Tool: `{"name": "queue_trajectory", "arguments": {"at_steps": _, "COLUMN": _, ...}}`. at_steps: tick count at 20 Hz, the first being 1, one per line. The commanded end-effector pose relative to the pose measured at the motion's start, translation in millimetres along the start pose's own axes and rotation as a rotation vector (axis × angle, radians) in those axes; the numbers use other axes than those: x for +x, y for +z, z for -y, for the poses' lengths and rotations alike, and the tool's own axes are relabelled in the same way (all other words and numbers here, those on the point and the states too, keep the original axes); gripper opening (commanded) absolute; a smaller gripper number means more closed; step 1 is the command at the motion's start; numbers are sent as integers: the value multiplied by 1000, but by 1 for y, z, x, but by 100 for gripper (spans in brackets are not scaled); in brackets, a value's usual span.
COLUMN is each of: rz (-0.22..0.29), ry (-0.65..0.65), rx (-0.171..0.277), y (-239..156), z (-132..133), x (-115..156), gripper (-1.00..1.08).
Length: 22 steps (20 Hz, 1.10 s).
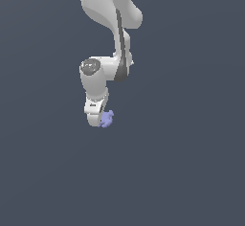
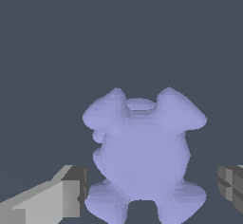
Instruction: Pick up the object and move it to a goal position.
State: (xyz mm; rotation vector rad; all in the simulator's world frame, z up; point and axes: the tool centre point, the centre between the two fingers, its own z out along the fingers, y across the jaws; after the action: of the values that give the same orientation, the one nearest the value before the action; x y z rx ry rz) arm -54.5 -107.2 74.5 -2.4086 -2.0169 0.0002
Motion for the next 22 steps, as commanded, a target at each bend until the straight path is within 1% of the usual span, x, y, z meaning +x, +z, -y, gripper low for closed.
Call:
{"name": "queue_trajectory", "arguments": {"at_steps": 1, "rz": 0, "ry": 0, "rx": 0, "y": 1, "z": 0, "x": 0, "gripper": 100}}
{"name": "queue_trajectory", "arguments": {"at_steps": 5, "rz": 0, "ry": -2, "rx": 0, "y": 12, "z": 0, "x": 0, "gripper": 100}}
{"name": "queue_trajectory", "arguments": {"at_steps": 12, "rz": 0, "ry": -5, "rx": 0, "y": 43, "z": 1, "x": 0, "gripper": 100}}
{"name": "queue_trajectory", "arguments": {"at_steps": 17, "rz": 0, "ry": -5, "rx": 0, "y": 50, "z": 0, "x": 0, "gripper": 100}}
{"name": "queue_trajectory", "arguments": {"at_steps": 18, "rz": 0, "ry": -5, "rx": 0, "y": 50, "z": 0, "x": 0, "gripper": -100}}
{"name": "queue_trajectory", "arguments": {"at_steps": 22, "rz": 0, "ry": -5, "rx": 0, "y": 50, "z": 0, "x": 0, "gripper": -100}}
